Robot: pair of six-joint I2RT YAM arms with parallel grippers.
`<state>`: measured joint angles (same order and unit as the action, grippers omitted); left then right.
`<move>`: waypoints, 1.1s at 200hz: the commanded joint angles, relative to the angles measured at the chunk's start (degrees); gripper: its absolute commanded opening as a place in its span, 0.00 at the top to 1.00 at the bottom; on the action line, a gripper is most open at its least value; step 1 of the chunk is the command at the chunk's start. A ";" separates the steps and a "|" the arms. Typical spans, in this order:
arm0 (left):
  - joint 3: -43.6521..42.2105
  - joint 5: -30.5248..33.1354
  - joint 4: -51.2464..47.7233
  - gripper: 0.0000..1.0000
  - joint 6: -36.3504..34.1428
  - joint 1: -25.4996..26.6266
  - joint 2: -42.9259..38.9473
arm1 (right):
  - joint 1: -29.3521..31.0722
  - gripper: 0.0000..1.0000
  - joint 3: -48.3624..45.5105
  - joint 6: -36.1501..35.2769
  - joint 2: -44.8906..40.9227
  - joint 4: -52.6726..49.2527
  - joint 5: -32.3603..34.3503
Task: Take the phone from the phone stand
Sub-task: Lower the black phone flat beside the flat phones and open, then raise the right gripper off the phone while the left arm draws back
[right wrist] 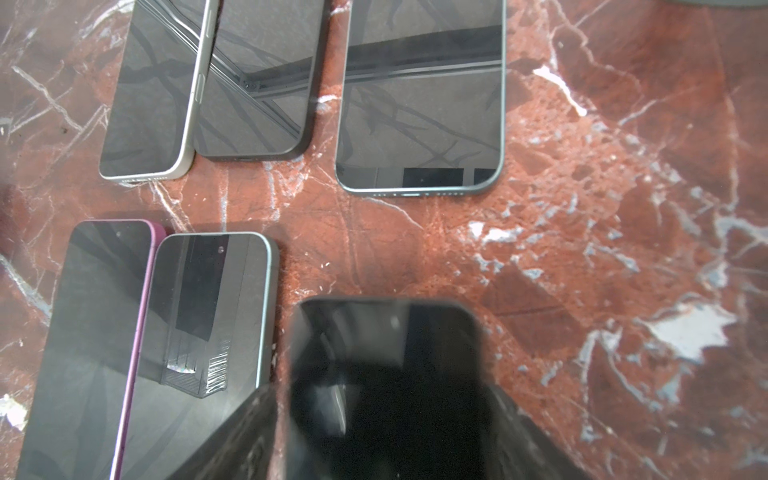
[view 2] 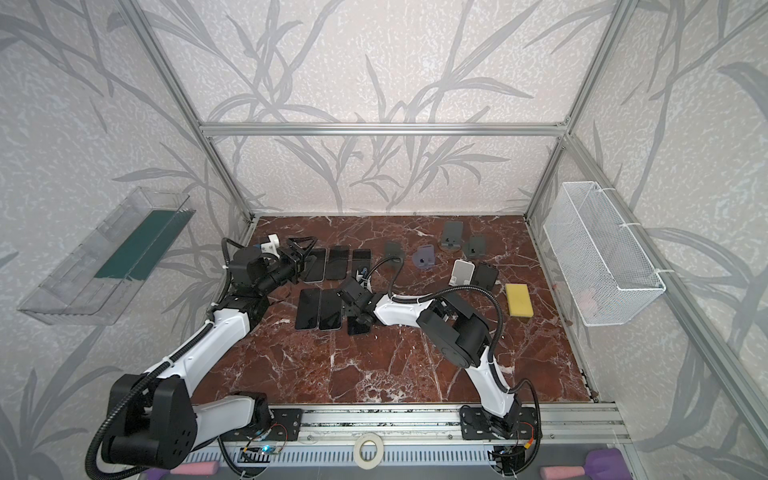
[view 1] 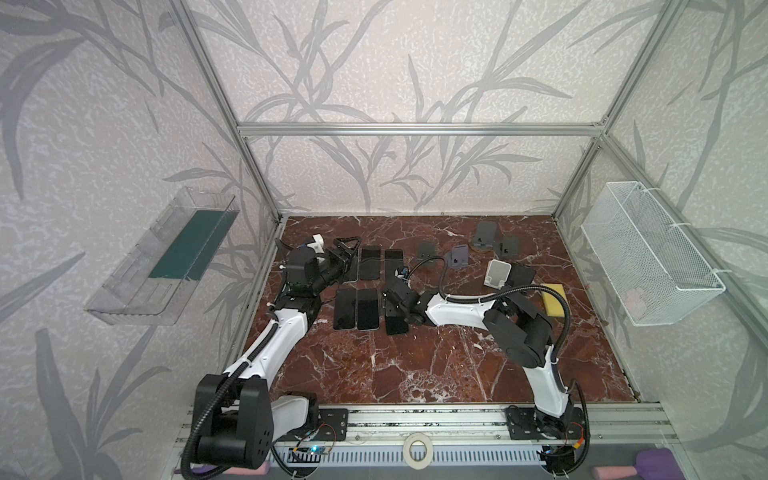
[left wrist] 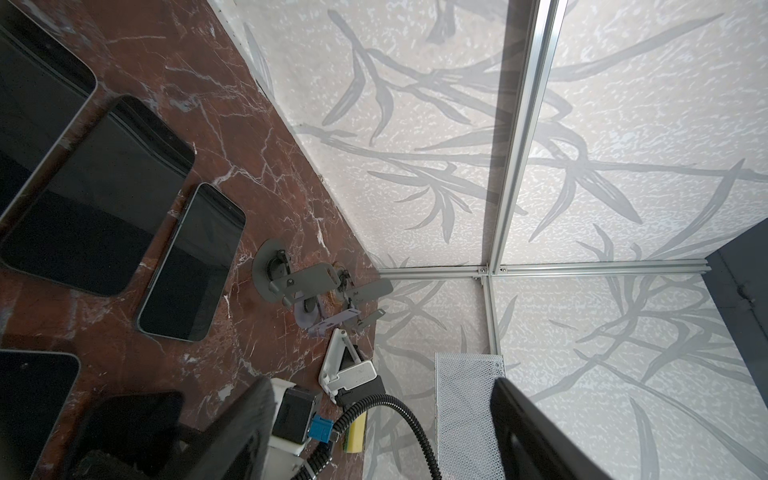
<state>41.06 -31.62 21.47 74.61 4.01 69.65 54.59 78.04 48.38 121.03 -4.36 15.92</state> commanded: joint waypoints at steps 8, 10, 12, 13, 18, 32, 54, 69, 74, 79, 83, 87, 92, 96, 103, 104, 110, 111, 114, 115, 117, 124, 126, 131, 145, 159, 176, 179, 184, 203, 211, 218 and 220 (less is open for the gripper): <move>-0.87 -1.14 2.09 0.18 0.73 -0.01 -0.02 | 0.24 0.22 -2.41 3.22 1.89 -9.31 -2.32; -0.82 -1.07 2.08 0.18 0.72 -0.02 -0.08 | 0.33 0.22 -2.44 3.48 1.97 -9.50 -2.24; -0.81 -1.03 2.08 0.18 0.65 0.00 -0.11 | 0.34 0.22 -2.49 3.56 1.99 -9.56 -2.18; -0.81 -1.06 2.08 0.18 0.64 -0.03 -0.12 | 0.30 0.22 -2.55 3.72 1.96 -9.53 -2.12; -0.80 -0.99 2.12 0.18 0.43 0.01 -0.27 | 0.36 0.23 -2.83 4.01 1.94 -9.16 -1.99; -0.69 -0.72 1.41 0.18 -0.16 -0.04 -0.39 | 0.48 0.22 -3.52 4.26 1.77 -7.85 -1.93; -0.56 -0.92 1.37 0.18 -0.17 0.03 0.09 | 0.38 0.23 -3.93 3.56 0.95 -7.42 -1.44; -0.50 -1.18 1.61 0.18 0.01 -0.05 0.27 | 0.43 0.23 -4.74 2.14 -0.74 -7.24 -0.30; -0.46 -1.25 1.72 0.18 0.01 -0.01 0.21 | 0.43 0.23 -5.09 1.57 -1.58 -7.16 0.16; -0.46 -1.25 1.72 0.18 -0.06 -0.03 0.02 | 0.41 0.23 -5.40 0.83 -2.60 -6.95 0.50; -0.46 -1.26 1.73 0.18 -0.08 0.01 -0.16 | 0.43 0.23 -5.59 0.35 -3.21 -6.89 0.77; -0.46 -1.17 1.73 0.18 -0.20 -0.03 -0.28 | 0.39 0.23 -5.99 -0.42 -4.34 -6.84 1.15; -0.53 -1.08 1.67 0.18 -0.37 -0.01 -0.45 | 0.42 0.22 -6.32 -1.19 -5.57 -6.73 1.51; -0.38 -1.03 1.58 0.18 -0.54 0.01 -0.70 | 0.35 0.22 -6.52 -1.95 -6.60 -6.57 1.83; -0.29 -1.01 1.49 0.18 -0.94 0.00 -0.90 | 0.43 0.22 -7.04 -3.27 -8.41 -6.35 2.35; -0.28 -1.00 1.43 0.18 -0.99 -0.03 -1.00 | 0.43 0.22 -7.08 -3.50 -8.74 -6.31 2.44; -0.04 -0.99 1.07 0.18 -1.47 0.02 -1.09 | 0.43 0.22 -7.36 -4.84 -10.36 -6.34 2.84; -0.03 -0.99 0.96 0.18 -1.61 0.02 -1.13 | 0.43 0.22 -7.41 -5.03 -10.63 -6.35 2.95; 0.07 -0.93 0.69 0.18 -1.92 -0.03 -1.24 | 0.43 0.22 -7.49 -5.58 -11.45 -6.62 3.11; 0.12 -0.91 0.64 0.18 -2.01 -0.05 -1.25 | 0.43 0.22 -7.57 -5.80 -11.71 -6.71 3.22; 0.24 -0.91 0.42 0.18 -2.23 0.01 -1.31 | 0.43 0.22 -7.58 -6.18 -12.27 -6.89 3.45; 0.63 -0.74 -0.49 0.18 -3.07 0.00 -1.44 | 0.43 0.22 -7.76 -7.65 -14.24 -7.45 4.31; 0.76 -0.71 -0.74 0.18 -3.26 0.00 -1.51 | 0.43 0.22 -7.74 -8.14 -14.75 -7.67 4.52; 1.05 -0.53 -1.50 0.18 -3.80 0.00 -1.49 | 0.43 0.22 -7.96 -9.09 -16.37 -8.04 5.20; 1.81 -0.37 -3.09 0.18 -5.56 0.03 -1.72 | 0.37 0.22 -9.24 -11.39 -21.14 -8.34 7.49; 2.65 -0.35 -4.55 0.18 -7.33 0.08 -1.99 | 0.35 0.22 -11.38 -16.56 -27.02 -7.76 9.44; 3.90 0.04 -6.81 0.18 -10.31 0.20 -2.97 | -0.28 0.20 -13.24 -21.64 -33.22 -7.86 9.90; 4.18 0.20 -7.41 0.18 -11.04 0.21 -3.22 | -0.44 0.19 -13.59 -22.67 -34.44 -7.81 9.72; 4.70 0.66 -8.61 0.18 -12.29 0.30 -3.72 | -0.68 0.18 -14.10 -24.11 -36.26 -7.81 9.30; 7.09 3.23 -14.40 0.18 -18.15 1.07 -6.00 | -0.89 0.15 -17.03 -30.61 -43.76 -6.71 9.18; 8.20 4.88 -17.33 0.18 -21.42 1.56 -7.03 | -0.89 0.13 -18.66 -32.47 -47.00 -6.18 10.04; 9.33 6.51 -19.96 0.18 -24.41 2.11 -7.88 | -0.89 0.12 -20.25 -34.40 -49.68 -5.33 11.00; 9.66 6.93 -20.70 0.18 -25.23 2.33 -8.06 | -0.89 0.12 -20.81 -34.93 -50.51 -5.03 11.20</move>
<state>45.98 -29.50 9.47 60.64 4.91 65.65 53.91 61.82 23.68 77.54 -10.39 23.88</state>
